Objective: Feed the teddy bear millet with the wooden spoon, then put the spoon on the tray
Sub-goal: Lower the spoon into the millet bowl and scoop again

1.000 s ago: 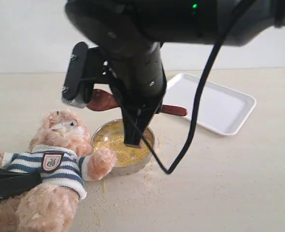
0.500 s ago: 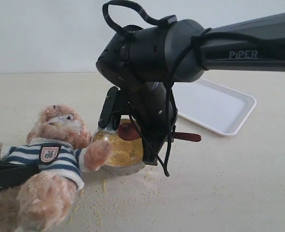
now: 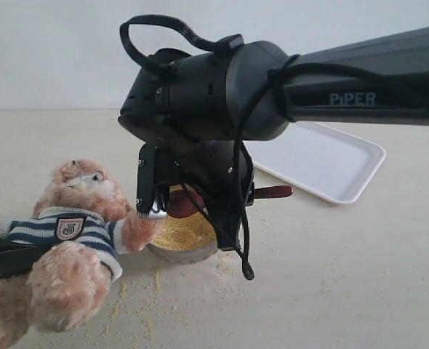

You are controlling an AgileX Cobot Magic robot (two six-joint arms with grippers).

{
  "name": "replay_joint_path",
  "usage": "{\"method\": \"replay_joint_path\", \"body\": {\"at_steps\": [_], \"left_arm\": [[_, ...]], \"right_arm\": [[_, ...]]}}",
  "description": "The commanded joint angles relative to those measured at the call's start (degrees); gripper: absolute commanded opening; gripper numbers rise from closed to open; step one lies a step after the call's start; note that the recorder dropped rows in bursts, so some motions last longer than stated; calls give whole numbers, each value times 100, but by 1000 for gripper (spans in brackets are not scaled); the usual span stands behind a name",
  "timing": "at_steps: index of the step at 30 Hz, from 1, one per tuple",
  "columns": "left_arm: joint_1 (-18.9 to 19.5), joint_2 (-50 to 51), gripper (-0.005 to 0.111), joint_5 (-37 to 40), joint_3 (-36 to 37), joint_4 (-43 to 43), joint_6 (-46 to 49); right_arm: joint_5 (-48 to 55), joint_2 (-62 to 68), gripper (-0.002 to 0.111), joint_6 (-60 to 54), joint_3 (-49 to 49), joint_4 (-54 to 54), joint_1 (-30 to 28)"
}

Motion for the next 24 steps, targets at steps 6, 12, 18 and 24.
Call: {"method": "replay_joint_path", "body": {"at_steps": [6,12,18,24], "left_arm": [[44,-6,5,-33,-28,-72,-45],[44,-6,5,-33,-28,-72,-57],[44,-6,5,-33,-28,-72,-57],[44,-6,5,-33,-28,-72,-57]], "right_arm": [[10,326,0,58,23,-614,121],[10,391,0,57,23,-541,121],[10,391,0,-351,23,42,135],[10,380,0,-328,13,156,134]]}}
